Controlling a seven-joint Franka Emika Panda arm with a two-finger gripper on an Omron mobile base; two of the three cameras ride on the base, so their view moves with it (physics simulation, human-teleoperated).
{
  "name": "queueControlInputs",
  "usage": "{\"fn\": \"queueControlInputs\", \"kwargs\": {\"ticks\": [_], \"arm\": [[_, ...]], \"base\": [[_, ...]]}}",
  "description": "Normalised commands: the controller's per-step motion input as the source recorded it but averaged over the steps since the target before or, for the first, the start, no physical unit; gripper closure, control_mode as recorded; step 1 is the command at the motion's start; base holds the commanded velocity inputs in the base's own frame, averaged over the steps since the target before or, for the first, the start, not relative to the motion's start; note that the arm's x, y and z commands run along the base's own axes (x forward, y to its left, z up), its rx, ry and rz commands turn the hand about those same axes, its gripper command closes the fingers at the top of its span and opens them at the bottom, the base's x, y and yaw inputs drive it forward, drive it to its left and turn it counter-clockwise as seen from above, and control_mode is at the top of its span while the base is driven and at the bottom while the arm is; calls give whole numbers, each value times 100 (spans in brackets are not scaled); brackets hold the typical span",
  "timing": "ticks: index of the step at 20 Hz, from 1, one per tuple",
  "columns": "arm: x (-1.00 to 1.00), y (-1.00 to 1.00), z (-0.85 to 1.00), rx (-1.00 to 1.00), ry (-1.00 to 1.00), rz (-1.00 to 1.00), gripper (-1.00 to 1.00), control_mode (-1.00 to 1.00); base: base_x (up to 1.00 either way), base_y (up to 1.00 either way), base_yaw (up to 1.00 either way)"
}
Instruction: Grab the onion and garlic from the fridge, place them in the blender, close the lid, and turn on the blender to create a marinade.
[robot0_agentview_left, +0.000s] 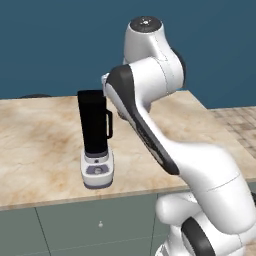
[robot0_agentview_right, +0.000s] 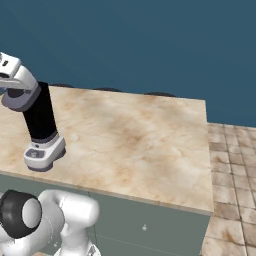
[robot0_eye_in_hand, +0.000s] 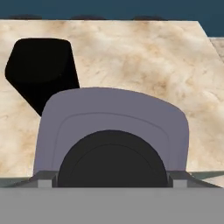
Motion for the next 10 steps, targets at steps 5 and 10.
{"fn": "queueControlInputs", "kwargs": {"ticks": [5, 10], "arm": [[60, 44, 2, 0, 21, 6, 100, -100], [49, 27, 8, 0, 17, 5, 100, -100]], "base": [[0, 0, 0], [0, 0, 0]]}}
